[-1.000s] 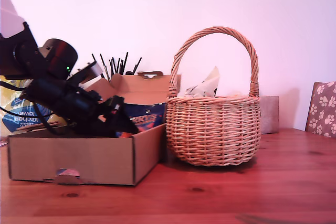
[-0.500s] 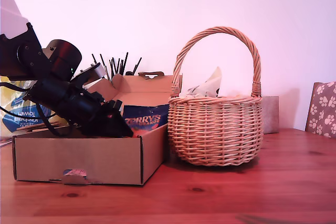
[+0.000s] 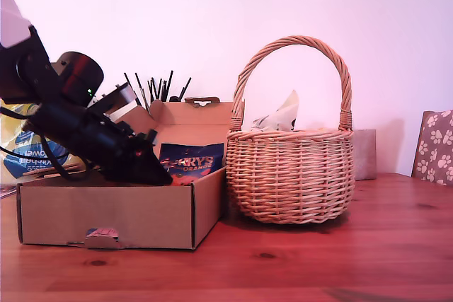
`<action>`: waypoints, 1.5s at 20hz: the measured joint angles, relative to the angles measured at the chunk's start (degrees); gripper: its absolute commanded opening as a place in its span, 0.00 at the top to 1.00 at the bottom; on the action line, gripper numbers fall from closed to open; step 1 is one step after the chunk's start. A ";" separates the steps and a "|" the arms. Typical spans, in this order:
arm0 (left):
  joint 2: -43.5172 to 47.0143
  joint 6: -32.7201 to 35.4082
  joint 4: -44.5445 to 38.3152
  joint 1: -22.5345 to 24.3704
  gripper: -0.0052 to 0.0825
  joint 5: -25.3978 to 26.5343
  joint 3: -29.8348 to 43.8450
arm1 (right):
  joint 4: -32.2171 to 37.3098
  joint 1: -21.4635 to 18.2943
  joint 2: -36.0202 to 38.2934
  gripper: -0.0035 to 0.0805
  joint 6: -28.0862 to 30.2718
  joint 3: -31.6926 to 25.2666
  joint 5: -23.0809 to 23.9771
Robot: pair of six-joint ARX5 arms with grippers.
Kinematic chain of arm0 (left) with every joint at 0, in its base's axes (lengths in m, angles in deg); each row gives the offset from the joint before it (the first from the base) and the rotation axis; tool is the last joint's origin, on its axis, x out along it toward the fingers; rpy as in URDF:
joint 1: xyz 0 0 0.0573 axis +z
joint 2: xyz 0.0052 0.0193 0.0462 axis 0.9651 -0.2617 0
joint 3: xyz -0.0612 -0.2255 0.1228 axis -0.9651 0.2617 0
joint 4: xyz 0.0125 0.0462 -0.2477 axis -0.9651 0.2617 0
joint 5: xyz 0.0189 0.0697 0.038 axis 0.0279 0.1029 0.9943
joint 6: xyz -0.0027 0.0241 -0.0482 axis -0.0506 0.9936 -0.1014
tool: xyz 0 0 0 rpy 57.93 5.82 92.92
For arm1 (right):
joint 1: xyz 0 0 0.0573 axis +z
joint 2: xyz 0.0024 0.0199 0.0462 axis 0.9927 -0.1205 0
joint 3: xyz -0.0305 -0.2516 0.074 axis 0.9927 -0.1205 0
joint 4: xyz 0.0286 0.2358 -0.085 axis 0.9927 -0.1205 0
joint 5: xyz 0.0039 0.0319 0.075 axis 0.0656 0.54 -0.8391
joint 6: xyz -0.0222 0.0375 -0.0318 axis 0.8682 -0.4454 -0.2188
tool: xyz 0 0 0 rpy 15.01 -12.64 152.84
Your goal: Move the bags of Easter eggs from the cardboard box on the left into the woven basket on the right side.
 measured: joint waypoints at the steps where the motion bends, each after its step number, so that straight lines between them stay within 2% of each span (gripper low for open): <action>1: 0.61 -0.02 0.92 0.22 0.96 -0.24 0.02 | 0.00 0.00 0.00 0.97 0.00 0.00 0.04; 7: 7.30 -0.02 5.38 1.95 0.96 -3.13 0.26 | 0.00 0.00 0.00 0.97 1.27 0.00 1.07; 14: 10.19 0.00 11.02 2.23 0.96 -4.46 0.42 | 0.00 0.00 0.00 0.97 1.44 0.00 1.60; 19: 20.74 0.00 17.49 2.23 0.96 -6.43 0.57 | 0.00 0.00 0.00 0.97 1.44 0.00 1.57; 23: 25.27 -2.80 19.80 1.88 0.96 -14.80 0.55 | 0.00 0.00 0.00 0.97 1.44 0.00 1.57; 25: 24.98 -3.96 19.54 0.09 0.96 -16.20 0.57 | 0.00 0.00 -0.02 0.97 1.44 0.00 1.57; 27: 24.81 -4.37 17.14 -3.76 0.96 -15.85 0.61 | 0.00 0.00 0.00 0.97 1.44 0.00 1.57; 30: 24.81 -4.61 9.62 -11.32 0.96 -11.82 0.63 | 0.00 0.00 0.00 0.97 1.44 0.00 1.57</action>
